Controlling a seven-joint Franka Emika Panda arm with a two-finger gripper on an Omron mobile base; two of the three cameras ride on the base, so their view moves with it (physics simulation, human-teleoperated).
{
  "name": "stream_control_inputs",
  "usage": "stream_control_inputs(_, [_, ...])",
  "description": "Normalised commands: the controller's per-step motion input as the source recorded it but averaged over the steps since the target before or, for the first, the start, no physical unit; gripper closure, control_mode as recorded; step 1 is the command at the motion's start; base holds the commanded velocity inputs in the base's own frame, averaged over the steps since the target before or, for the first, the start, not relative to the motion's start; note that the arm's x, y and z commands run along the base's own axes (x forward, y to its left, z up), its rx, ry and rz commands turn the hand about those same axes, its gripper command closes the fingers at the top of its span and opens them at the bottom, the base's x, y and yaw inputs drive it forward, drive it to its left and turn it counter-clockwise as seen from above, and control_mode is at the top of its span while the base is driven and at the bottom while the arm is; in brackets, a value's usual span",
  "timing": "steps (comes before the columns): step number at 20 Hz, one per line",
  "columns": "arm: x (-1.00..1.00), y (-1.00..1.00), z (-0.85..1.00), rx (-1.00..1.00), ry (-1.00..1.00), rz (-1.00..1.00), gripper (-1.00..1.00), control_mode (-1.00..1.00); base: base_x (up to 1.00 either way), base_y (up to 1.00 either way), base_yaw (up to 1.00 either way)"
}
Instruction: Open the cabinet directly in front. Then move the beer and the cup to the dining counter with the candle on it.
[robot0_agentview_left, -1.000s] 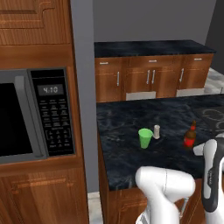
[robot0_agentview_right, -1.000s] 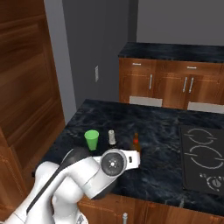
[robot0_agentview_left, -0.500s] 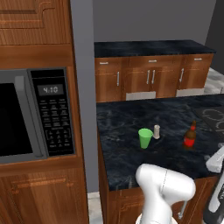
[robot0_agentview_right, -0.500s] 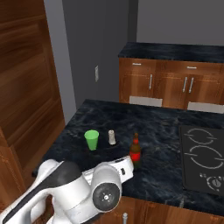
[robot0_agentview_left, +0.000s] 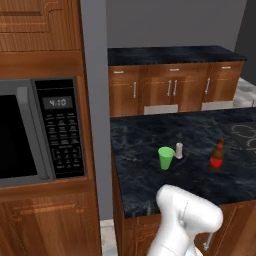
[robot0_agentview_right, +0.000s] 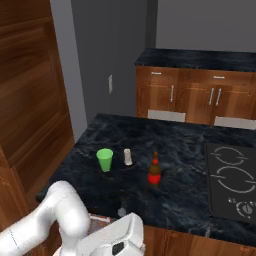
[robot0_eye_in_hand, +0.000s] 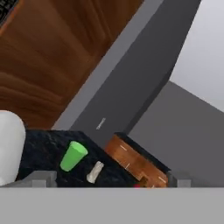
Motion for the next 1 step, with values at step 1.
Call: stream_control_inputs(1, [-1.0, 0.0, 0.0, 0.0, -0.36, 0.0, -1.0, -1.0, 0.0, 0.0, 0.0])
